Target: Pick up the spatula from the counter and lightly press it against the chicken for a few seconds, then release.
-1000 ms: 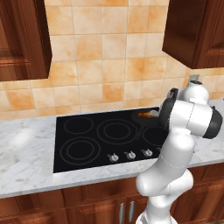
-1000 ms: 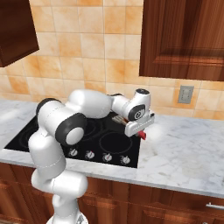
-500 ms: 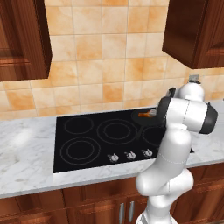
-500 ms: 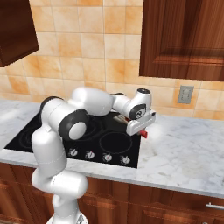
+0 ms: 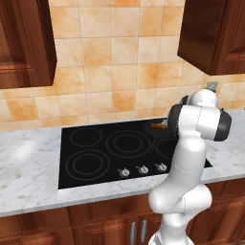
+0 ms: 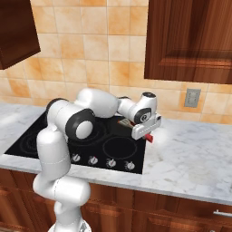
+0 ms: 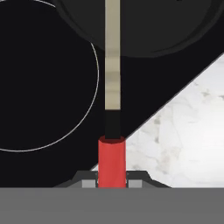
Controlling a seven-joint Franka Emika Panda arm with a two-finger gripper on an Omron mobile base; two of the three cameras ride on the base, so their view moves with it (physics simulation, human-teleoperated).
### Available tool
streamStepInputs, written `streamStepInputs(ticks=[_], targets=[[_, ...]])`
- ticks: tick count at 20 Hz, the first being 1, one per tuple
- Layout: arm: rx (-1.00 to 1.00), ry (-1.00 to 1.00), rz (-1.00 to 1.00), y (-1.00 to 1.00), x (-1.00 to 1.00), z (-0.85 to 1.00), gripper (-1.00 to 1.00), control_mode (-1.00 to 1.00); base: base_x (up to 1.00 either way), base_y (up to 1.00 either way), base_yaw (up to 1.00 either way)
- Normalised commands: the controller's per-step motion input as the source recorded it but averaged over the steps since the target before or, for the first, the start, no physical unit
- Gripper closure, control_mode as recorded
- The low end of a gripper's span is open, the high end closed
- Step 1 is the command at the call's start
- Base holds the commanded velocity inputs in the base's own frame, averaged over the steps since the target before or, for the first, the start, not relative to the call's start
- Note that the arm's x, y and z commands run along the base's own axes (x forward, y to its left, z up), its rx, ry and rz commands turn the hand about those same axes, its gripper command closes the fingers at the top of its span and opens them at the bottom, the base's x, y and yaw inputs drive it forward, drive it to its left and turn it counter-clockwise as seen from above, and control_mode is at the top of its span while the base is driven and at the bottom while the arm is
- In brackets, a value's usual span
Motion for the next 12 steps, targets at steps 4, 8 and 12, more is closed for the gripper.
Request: streamStepInputs(ticks=[4, 8, 12], targets=[[-0.01, 0.0, 0.0, -0.06, 0.16, -0.05, 1.0, -1.0, 0.0, 0.0, 0.0], [0.0, 0.0, 0.0, -0.04, 0.17, -0.1, 1.0, -1.0, 0.0, 0.0, 0.0], [0.0, 0.0, 0.0, -0.01, 0.19, -0.17, 1.0, -1.0, 0.0, 0.0, 0.0]])
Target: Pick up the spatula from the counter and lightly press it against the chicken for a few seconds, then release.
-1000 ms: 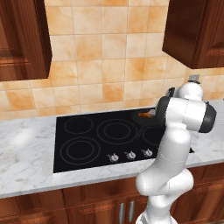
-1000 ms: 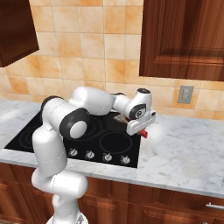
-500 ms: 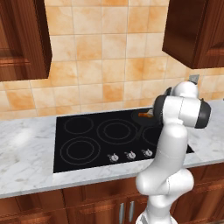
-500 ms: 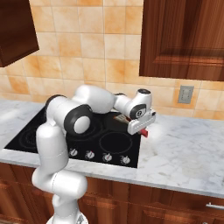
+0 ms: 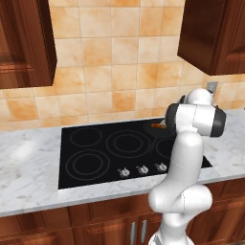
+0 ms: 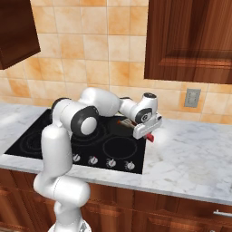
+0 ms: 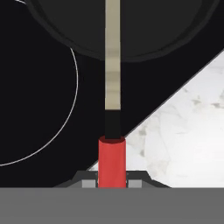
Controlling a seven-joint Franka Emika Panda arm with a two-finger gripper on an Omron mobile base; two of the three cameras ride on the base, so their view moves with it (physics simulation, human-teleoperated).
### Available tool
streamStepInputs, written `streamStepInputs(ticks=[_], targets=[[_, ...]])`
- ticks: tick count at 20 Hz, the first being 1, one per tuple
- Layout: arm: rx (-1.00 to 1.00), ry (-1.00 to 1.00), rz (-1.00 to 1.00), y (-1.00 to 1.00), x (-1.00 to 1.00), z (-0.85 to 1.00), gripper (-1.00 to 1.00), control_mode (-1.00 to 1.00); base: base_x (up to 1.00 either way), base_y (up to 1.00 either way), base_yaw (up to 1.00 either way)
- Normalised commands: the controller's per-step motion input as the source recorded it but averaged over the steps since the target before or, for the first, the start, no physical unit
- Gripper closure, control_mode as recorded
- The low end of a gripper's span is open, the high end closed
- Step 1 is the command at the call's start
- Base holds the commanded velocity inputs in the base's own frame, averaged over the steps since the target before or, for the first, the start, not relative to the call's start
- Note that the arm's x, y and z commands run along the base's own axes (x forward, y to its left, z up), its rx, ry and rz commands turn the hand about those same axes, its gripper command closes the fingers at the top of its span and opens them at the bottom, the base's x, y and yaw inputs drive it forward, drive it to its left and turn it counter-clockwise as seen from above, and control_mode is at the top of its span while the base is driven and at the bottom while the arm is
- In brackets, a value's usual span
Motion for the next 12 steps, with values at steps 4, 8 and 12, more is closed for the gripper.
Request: streamStepInputs(ticks=[4, 8, 12], targets=[[0.0, 0.0, 0.0, -0.05, 0.18, -0.14, 1.0, -1.0, 0.0, 0.0, 0.0], [0.0, 0.0, 0.0, -0.09, 0.17, -0.05, 1.0, -1.0, 0.0, 0.0, 0.0], [0.0, 0.0, 0.0, -0.08, 0.18, -0.07, 1.0, -1.0, 0.0, 0.0, 0.0]])
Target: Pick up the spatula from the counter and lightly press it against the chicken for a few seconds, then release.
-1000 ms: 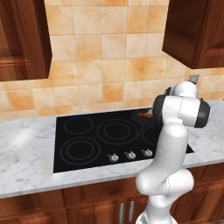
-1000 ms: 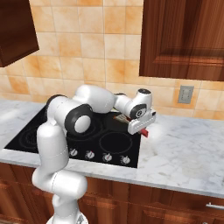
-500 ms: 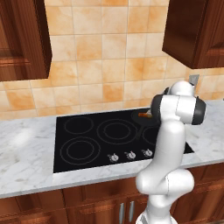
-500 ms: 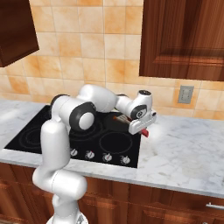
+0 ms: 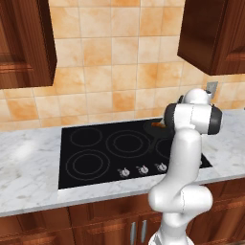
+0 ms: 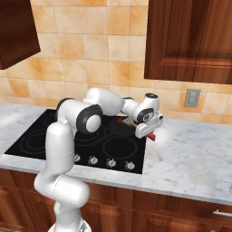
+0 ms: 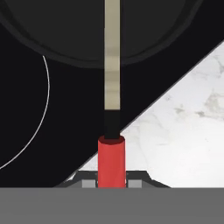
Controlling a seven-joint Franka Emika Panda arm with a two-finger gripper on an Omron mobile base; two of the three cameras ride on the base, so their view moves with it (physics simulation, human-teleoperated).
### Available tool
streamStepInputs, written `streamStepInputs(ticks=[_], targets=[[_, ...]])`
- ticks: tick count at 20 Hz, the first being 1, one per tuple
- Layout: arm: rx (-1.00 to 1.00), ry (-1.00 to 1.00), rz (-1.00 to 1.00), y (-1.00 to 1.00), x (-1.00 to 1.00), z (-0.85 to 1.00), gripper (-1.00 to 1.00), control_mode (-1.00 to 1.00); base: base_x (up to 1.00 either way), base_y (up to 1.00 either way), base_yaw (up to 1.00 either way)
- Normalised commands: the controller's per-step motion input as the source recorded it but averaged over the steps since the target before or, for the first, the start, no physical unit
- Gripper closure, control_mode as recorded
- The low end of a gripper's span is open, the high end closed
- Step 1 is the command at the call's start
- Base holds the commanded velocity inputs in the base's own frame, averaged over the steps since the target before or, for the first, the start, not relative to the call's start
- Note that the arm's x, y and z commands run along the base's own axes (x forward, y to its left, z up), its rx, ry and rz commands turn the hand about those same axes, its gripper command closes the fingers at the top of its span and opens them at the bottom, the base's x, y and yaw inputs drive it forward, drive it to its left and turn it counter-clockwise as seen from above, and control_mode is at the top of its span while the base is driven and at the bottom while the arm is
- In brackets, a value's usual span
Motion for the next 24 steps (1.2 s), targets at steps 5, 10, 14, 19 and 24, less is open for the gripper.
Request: streamStepInputs(ticks=[5, 10, 14, 19, 24], targets=[[0.0, 0.0, 0.0, -0.06, 0.19, -0.1, 1.0, -1.0, 0.0, 0.0, 0.0], [0.0, 0.0, 0.0, -0.02, 0.16, -0.12, 1.0, -1.0, 0.0, 0.0, 0.0], [0.0, 0.0, 0.0, 0.0, 0.14, -0.09, 1.0, -1.0, 0.0, 0.0, 0.0], [-0.01, 0.0, 0.0, 0.0, 0.1, -0.08, 1.0, -1.0, 0.0, 0.0, 0.0], [-0.02, 0.0, 0.0, 0.0, 0.02, -0.08, 1.0, -1.0, 0.0, 0.0, 0.0]])
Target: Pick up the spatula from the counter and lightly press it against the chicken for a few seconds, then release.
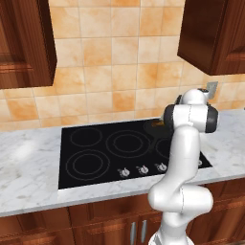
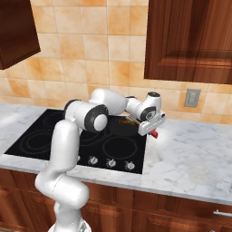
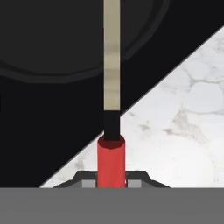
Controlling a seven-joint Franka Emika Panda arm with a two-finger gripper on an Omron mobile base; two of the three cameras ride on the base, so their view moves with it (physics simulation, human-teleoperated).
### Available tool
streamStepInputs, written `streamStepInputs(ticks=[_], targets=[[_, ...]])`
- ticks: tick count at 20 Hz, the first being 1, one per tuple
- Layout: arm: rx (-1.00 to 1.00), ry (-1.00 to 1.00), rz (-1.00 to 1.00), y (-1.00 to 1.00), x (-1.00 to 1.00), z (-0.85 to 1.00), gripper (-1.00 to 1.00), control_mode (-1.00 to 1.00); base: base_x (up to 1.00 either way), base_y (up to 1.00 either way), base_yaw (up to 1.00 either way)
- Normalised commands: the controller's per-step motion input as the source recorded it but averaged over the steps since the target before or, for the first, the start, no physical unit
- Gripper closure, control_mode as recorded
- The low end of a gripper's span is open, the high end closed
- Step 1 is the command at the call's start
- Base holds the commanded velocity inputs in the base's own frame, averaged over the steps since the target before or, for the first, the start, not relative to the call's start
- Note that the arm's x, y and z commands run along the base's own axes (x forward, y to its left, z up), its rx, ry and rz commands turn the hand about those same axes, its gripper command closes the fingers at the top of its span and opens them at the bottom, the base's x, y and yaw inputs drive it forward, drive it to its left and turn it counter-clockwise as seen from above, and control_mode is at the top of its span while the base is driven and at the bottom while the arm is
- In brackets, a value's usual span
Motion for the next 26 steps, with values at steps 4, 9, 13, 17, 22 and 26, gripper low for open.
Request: streamStepInputs(ticks=[4, 9, 13, 17, 22, 26], targets=[[-0.02, 0.0, 0.0, 0.0, 0.0, -0.05, 1.0, -1.0, 0.0, 0.0, 0.0], [-0.01, -0.09, 0.0, 0.0, -0.28, 0.12, 1.0, -1.0, 0.0, 0.0, 0.0], [0.0, -0.17, 0.0, 0.0, -0.53, 0.13, 1.0, -1.0, 0.0, 0.0, 0.0], [0.0, -0.17, 0.0, 0.0, -0.58, 0.1, 1.0, -1.0, 0.0, 0.0, 0.0], [0.0, -0.13, 0.0, 0.06, -0.53, 0.32, 1.0, -1.0, 0.0, 0.0, 0.0], [0.0, -0.04, 0.02, 0.24, -0.46, 0.46, 1.0, -1.0, 0.0, 0.0, 0.0]])
